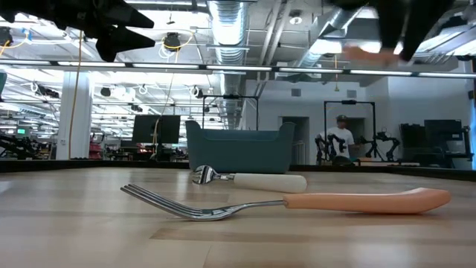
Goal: Sort silverware by color (type)
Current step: Put the orange fork into the bottom left orange bin
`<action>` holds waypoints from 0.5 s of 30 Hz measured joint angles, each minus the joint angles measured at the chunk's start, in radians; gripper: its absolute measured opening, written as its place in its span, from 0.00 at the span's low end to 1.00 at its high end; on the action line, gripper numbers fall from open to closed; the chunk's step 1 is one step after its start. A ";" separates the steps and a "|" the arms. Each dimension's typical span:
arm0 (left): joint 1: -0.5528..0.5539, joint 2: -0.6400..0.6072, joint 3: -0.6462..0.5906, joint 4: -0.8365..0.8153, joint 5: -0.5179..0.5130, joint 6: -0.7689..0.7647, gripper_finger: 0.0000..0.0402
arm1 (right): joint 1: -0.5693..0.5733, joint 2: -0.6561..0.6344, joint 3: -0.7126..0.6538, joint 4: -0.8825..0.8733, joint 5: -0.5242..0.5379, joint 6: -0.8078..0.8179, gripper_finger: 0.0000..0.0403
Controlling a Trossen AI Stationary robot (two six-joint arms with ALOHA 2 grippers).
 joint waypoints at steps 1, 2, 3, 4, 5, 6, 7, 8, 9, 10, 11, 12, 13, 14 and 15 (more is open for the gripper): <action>0.000 0.000 0.000 0.000 0.000 0.000 0.58 | 0.019 -0.016 0.003 -0.003 0.006 0.000 0.18; 0.000 0.000 0.000 0.000 0.000 0.000 0.58 | 0.038 -0.038 0.003 -0.003 0.008 0.000 0.18; 0.000 0.000 0.000 0.000 0.000 0.000 0.58 | 0.057 -0.059 0.005 -0.005 0.008 0.006 0.18; 0.000 0.000 0.000 0.001 0.000 0.000 0.58 | 0.078 -0.080 0.006 -0.008 0.008 0.023 0.18; 0.000 0.000 0.000 0.001 0.000 0.000 0.58 | 0.099 -0.101 0.006 -0.017 0.008 0.051 0.18; 0.000 0.000 0.000 0.001 -0.001 0.000 0.58 | 0.118 -0.117 0.006 -0.030 0.008 0.090 0.18; 0.000 0.000 0.000 0.001 -0.001 0.000 0.58 | 0.138 -0.133 0.006 -0.043 0.008 0.138 0.18; 0.000 0.000 0.000 0.001 -0.001 0.000 0.58 | 0.156 -0.147 0.006 -0.060 0.008 0.196 0.18; 0.000 0.000 0.000 0.000 -0.001 0.000 0.58 | 0.173 -0.159 0.006 -0.076 0.007 0.263 0.18; 0.000 0.000 0.000 0.001 -0.001 0.000 0.58 | 0.197 -0.173 0.006 -0.092 0.007 0.335 0.18; 0.000 0.000 0.000 0.001 -0.001 0.000 0.58 | 0.219 -0.184 0.006 -0.104 0.006 0.400 0.18; 0.000 0.000 0.000 0.001 -0.002 0.000 0.58 | 0.241 -0.192 0.006 -0.113 0.003 0.452 0.18; 0.000 0.000 0.000 0.001 -0.003 0.001 0.58 | 0.267 -0.199 0.006 -0.124 0.002 0.503 0.18; 0.000 0.000 0.000 0.001 -0.007 0.003 0.58 | 0.294 -0.201 0.006 -0.133 0.001 0.545 0.18; 0.000 0.000 0.000 0.003 -0.016 0.004 0.58 | 0.318 -0.202 0.006 -0.144 -0.001 0.582 0.18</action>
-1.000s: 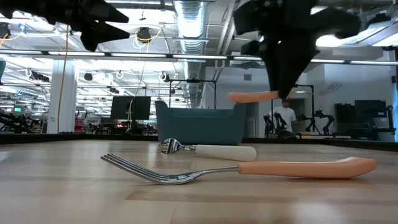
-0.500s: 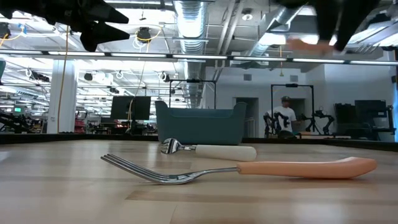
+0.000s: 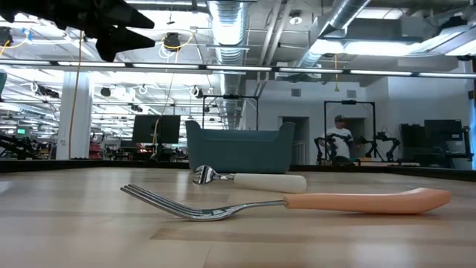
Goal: Sort silverware by color (type)
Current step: Put the orange fork into the bottom left orange bin
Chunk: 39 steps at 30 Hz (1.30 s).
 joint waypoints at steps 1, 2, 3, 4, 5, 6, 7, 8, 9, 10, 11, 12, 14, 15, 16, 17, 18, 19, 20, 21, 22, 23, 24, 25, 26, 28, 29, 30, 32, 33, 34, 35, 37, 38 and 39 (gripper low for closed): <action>0.000 0.000 0.000 0.003 -0.010 0.000 0.58 | 0.024 0.000 0.000 -0.013 -0.006 0.032 0.18; 0.000 0.000 0.000 0.006 -0.014 0.001 0.58 | 0.049 0.000 0.000 -0.027 -0.007 0.063 0.18; 0.000 0.000 0.000 0.007 -0.016 0.002 0.58 | 0.072 0.000 -0.001 -0.037 -0.007 0.089 0.18; 0.000 0.000 0.000 0.006 -0.018 0.004 0.58 | 0.093 -0.001 -0.004 -0.043 -0.007 0.107 0.18; 0.000 0.000 0.000 0.006 -0.018 0.006 0.58 | 0.111 -0.002 -0.008 -0.043 -0.005 0.122 0.18; 0.000 0.000 0.000 0.007 -0.018 0.006 0.58 | 0.126 -0.002 -0.015 -0.038 -0.001 0.138 0.18; 0.000 0.000 0.000 0.006 -0.018 0.006 0.58 | 0.140 -0.001 -0.023 -0.030 0.001 0.156 0.18; 0.000 0.000 0.000 0.006 -0.021 0.006 0.58 | 0.152 -0.001 -0.032 -0.023 0.002 0.174 0.18; 0.000 0.000 0.000 0.006 -0.025 0.006 0.58 | 0.163 -0.001 -0.045 -0.014 0.001 0.194 0.18; 0.000 0.000 0.000 0.006 -0.031 0.007 0.58 | 0.172 -0.001 -0.055 0.002 -0.002 0.207 0.18; 0.000 0.000 0.000 0.006 -0.033 0.007 0.58 | 0.179 -0.001 -0.068 0.022 -0.008 0.213 0.18; 0.000 0.000 0.000 0.006 -0.034 0.007 0.58 | 0.186 -0.001 -0.080 0.039 -0.014 0.215 0.18; 0.000 0.000 0.000 0.006 -0.036 0.007 0.58 | 0.196 -0.001 -0.111 0.076 -0.020 0.215 0.18; 0.000 0.000 0.000 0.006 -0.036 0.007 0.58 | 0.200 -0.001 -0.130 0.082 -0.020 0.215 0.18; 0.000 0.000 0.000 0.006 -0.036 0.007 0.58 | 0.204 -0.001 -0.147 0.084 -0.022 0.215 0.18; 0.000 0.000 0.000 0.006 -0.036 0.007 0.58 | 0.209 0.000 -0.162 0.087 -0.024 0.215 0.18; 0.000 0.000 0.000 0.006 -0.036 0.007 0.58 | 0.214 0.000 -0.180 0.092 -0.033 0.215 0.18; 0.000 0.000 0.000 0.006 -0.036 0.007 0.58 | 0.217 0.000 -0.198 0.098 -0.052 0.215 0.18; 0.000 0.000 0.000 0.006 -0.037 0.007 0.58 | 0.219 0.000 -0.219 0.108 -0.071 0.214 0.18; 0.000 0.000 0.000 0.006 -0.037 0.007 0.58 | 0.219 0.000 -0.239 0.125 -0.091 0.210 0.18; 0.000 0.000 0.000 0.006 -0.037 0.007 0.58 | 0.219 0.000 -0.257 0.152 -0.108 0.203 0.18; 0.000 0.000 0.000 0.006 -0.038 0.007 0.58 | 0.218 0.000 -0.274 0.185 -0.120 0.195 0.18; 0.000 0.000 0.000 0.006 -0.039 0.007 0.58 | 0.216 0.000 -0.288 0.218 -0.124 0.187 0.18; 0.000 0.000 0.000 0.006 -0.041 0.007 0.58 | 0.215 0.003 -0.298 0.249 -0.125 0.176 0.18; 0.000 0.000 0.000 0.007 -0.049 0.007 0.58 | 0.215 0.009 -0.302 0.269 -0.125 0.163 0.18; 0.000 0.000 0.000 0.006 -0.067 0.007 0.58 | 0.214 0.022 -0.302 0.289 -0.125 0.123 0.18; 0.000 0.000 0.000 0.006 -0.076 0.007 0.58 | 0.214 0.028 -0.302 0.292 -0.125 0.106 0.18; 0.000 0.000 0.000 0.006 -0.085 0.006 0.58 | 0.214 0.035 -0.302 0.293 -0.125 0.092 0.18; 0.000 0.000 0.000 0.007 -0.091 0.006 0.58 | 0.209 0.047 -0.301 0.285 -0.131 0.058 0.18; 0.000 0.000 0.000 0.007 -0.091 0.006 0.58 | 0.208 0.053 -0.301 0.275 -0.146 0.042 0.18; 0.000 0.000 0.000 0.007 -0.091 0.006 0.58 | 0.208 0.059 -0.301 0.258 -0.161 0.024 0.18; 0.000 0.000 0.000 0.007 -0.091 0.005 0.58 | 0.208 0.062 -0.301 0.238 -0.177 0.012 0.18; 0.000 0.000 0.000 0.006 -0.091 0.003 0.58 | 0.209 0.071 -0.301 0.214 -0.194 -0.015 0.18; 0.000 0.000 0.000 0.006 -0.091 0.003 0.58 | 0.209 0.075 -0.301 0.213 -0.201 -0.032 0.18; 0.000 0.000 0.000 0.005 -0.091 0.003 0.58 | 0.209 0.077 -0.301 0.217 -0.204 -0.048 0.18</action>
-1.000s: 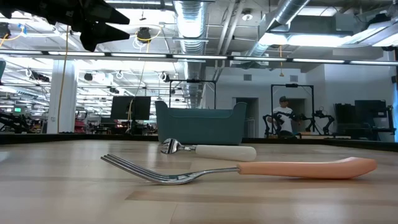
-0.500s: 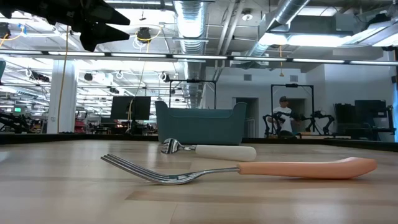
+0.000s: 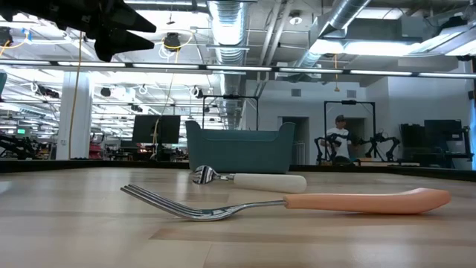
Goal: Sort silverware by color (type)
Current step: Put the orange fork into the bottom left orange bin
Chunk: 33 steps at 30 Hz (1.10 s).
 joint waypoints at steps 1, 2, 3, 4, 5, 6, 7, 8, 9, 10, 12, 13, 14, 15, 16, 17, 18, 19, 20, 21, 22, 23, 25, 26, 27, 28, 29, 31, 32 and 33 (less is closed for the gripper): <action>0.000 0.000 0.000 0.000 0.000 0.000 0.58 | -0.001 0.000 0.000 0.012 -0.001 -0.013 0.18; 0.000 0.000 0.000 0.000 0.000 0.000 0.58 | -0.004 -0.001 0.001 0.021 -0.002 -0.017 0.18; 0.000 0.000 0.000 0.000 0.000 0.000 0.58 | -0.010 -0.001 0.001 0.026 -0.002 -0.020 0.18; 0.000 0.000 0.000 0.000 0.000 0.000 0.58 | -0.014 -0.001 0.001 0.027 -0.002 -0.020 0.18; 0.000 0.000 0.000 0.000 0.000 0.000 0.58 | -0.018 -0.001 0.001 0.029 -0.002 -0.020 0.18; 0.000 0.000 0.000 0.000 0.000 -0.001 0.58 | -0.023 -0.001 0.001 0.033 -0.002 -0.024 0.18; 0.000 0.000 0.000 0.000 0.000 -0.001 0.58 | -0.027 -0.001 0.001 0.034 -0.002 -0.033 0.18; 0.000 0.000 0.000 0.000 0.000 -0.002 0.58 | -0.030 -0.001 0.001 0.037 -0.002 -0.046 0.18; 0.000 0.000 0.000 0.000 0.000 -0.002 0.58 | -0.034 -0.001 0.001 0.038 -0.002 -0.060 0.18; 0.000 0.000 0.000 0.000 0.000 -0.002 0.58 | -0.037 -0.001 0.001 0.039 -0.002 -0.068 0.18; 0.000 0.000 0.000 0.000 0.000 -0.003 0.58 | -0.044 -0.001 0.001 0.039 -0.002 -0.075 0.18; 0.000 0.000 0.000 0.000 0.000 -0.003 0.58 | -0.047 -0.001 0.001 0.038 -0.002 -0.077 0.18; 0.000 0.000 0.000 0.000 0.000 -0.003 0.58 | -0.048 -0.001 0.001 0.039 -0.002 -0.086 0.18; 0.000 0.000 0.000 0.000 0.000 -0.003 0.58 | -0.048 -0.001 0.001 0.041 -0.001 -0.095 0.18; 0.000 0.000 0.000 0.000 0.000 -0.003 0.58 | -0.049 -0.001 -0.001 0.045 0.000 -0.098 0.18; 0.000 0.000 0.000 0.000 0.000 -0.003 0.58 | -0.050 -0.001 -0.007 0.054 0.001 -0.098 0.18; 0.000 0.000 0.000 0.000 0.000 -0.003 0.58 | -0.055 -0.001 -0.018 0.068 0.001 -0.098 0.18; 0.000 0.000 0.000 0.000 0.000 -0.003 0.58 | -0.058 -0.001 -0.032 0.083 0.000 -0.098 0.18; 0.000 0.000 0.000 0.000 0.001 -0.003 0.58 | -0.059 -0.001 -0.048 0.101 -0.003 -0.098 0.18; 0.000 0.000 0.000 0.000 0.000 -0.003 0.58 | -0.059 -0.001 -0.061 0.108 -0.008 -0.098 0.18; 0.000 0.000 0.000 0.000 0.000 -0.003 0.58 | -0.059 -0.001 -0.073 0.112 -0.016 -0.099 0.18; 0.000 0.000 0.000 0.000 0.001 -0.003 0.58 | -0.058 -0.001 -0.082 0.108 -0.025 -0.098 0.18; 0.000 0.000 0.000 0.000 0.001 -0.003 0.58 | -0.055 -0.001 -0.098 0.114 -0.022 -0.100 0.18; 0.000 0.000 0.000 0.000 0.000 -0.003 0.58 | -0.055 -0.001 -0.102 0.118 -0.023 -0.104 0.18; 0.000 0.000 0.000 0.000 0.000 -0.003 0.58 | -0.054 -0.001 -0.107 0.126 -0.023 -0.110 0.18; 0.000 0.000 0.000 0.000 0.000 -0.003 0.58 | -0.054 -0.001 -0.113 0.134 -0.025 -0.113 0.18; 0.000 0.000 0.000 0.000 0.001 -0.003 0.58 | -0.054 -0.001 -0.121 0.148 -0.026 -0.115 0.18; 0.000 0.000 0.000 0.000 0.000 -0.003 0.58 | -0.054 -0.001 -0.139 0.180 -0.031 -0.119 0.18; 0.000 0.000 0.000 0.001 0.001 -0.003 0.58 | -0.054 -0.001 -0.144 0.195 -0.031 -0.123 0.18; 0.000 0.000 0.000 0.002 0.000 -0.003 0.58 | -0.055 -0.001 -0.146 0.203 -0.031 -0.127 0.18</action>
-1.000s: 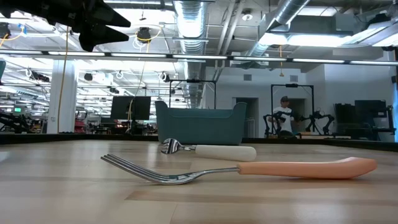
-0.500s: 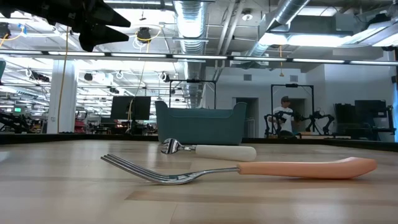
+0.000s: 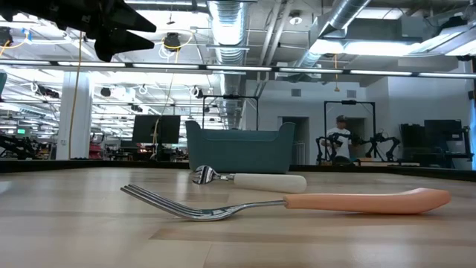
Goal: Sort silverware by color (type)
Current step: Put the orange fork into the bottom left orange bin
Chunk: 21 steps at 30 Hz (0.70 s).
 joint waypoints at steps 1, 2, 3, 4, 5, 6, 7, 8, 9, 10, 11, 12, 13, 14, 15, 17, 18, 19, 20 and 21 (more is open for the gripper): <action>0.000 0.000 0.000 0.001 0.000 0.000 0.58 | 0.000 0.000 -0.001 0.003 0.000 -0.005 0.18; 0.000 0.000 0.000 0.001 0.000 0.000 0.58 | 0.000 0.000 -0.001 0.002 0.000 -0.011 0.18; 0.000 0.000 0.000 0.001 0.000 0.000 0.58 | 0.000 0.000 -0.002 0.000 0.000 -0.018 0.18; 0.000 0.000 0.000 0.001 0.000 0.000 0.58 | 0.000 0.000 -0.002 0.000 0.000 -0.021 0.18; 0.000 0.000 0.000 0.001 0.000 0.000 0.58 | 0.001 0.000 -0.002 0.000 0.000 -0.023 0.18; 0.000 0.000 0.000 0.001 0.000 0.000 0.58 | 0.001 0.000 -0.002 0.000 0.001 -0.025 0.18; 0.000 0.000 0.000 0.001 0.000 0.000 0.58 | 0.000 0.000 -0.002 0.002 0.003 -0.033 0.18; 0.000 0.000 0.000 0.001 0.000 0.000 0.58 | 0.000 0.000 -0.002 0.004 0.003 -0.040 0.18; 0.000 0.000 0.000 0.001 0.000 0.000 0.58 | -0.001 0.000 -0.002 0.004 0.004 -0.042 0.18; 0.000 0.000 0.000 0.001 0.000 0.000 0.58 | -0.004 0.000 -0.002 0.003 0.006 -0.042 0.18; 0.000 0.000 0.000 0.001 0.000 0.000 0.58 | -0.006 0.000 -0.002 0.002 0.007 -0.042 0.18; 0.000 0.000 0.000 0.001 0.000 0.000 0.58 | -0.007 0.000 -0.002 0.002 0.007 -0.043 0.18; 0.000 0.000 0.000 0.001 0.000 0.000 0.58 | -0.008 0.000 -0.002 0.003 0.008 -0.052 0.18; 0.000 0.000 0.000 0.001 0.000 0.000 0.58 | -0.011 0.000 -0.002 0.003 0.010 -0.066 0.18; 0.000 0.000 0.000 0.001 0.000 0.000 0.58 | -0.013 0.000 -0.003 0.005 0.010 -0.072 0.18; 0.000 0.000 0.000 0.001 0.000 0.000 0.58 | -0.023 -0.001 -0.021 0.022 0.010 -0.073 0.18; 0.000 0.000 0.000 0.001 0.000 0.000 0.58 | -0.027 -0.001 -0.033 0.030 0.008 -0.074 0.18; 0.000 0.000 0.000 0.001 0.000 0.000 0.58 | -0.030 -0.001 -0.044 0.037 0.007 -0.075 0.18; 0.000 0.000 0.000 0.001 0.000 0.001 0.58 | -0.032 -0.001 -0.054 0.040 0.007 -0.075 0.18; 0.000 0.000 0.000 0.001 0.000 0.005 0.58 | -0.033 -0.001 -0.062 0.039 0.006 -0.076 0.18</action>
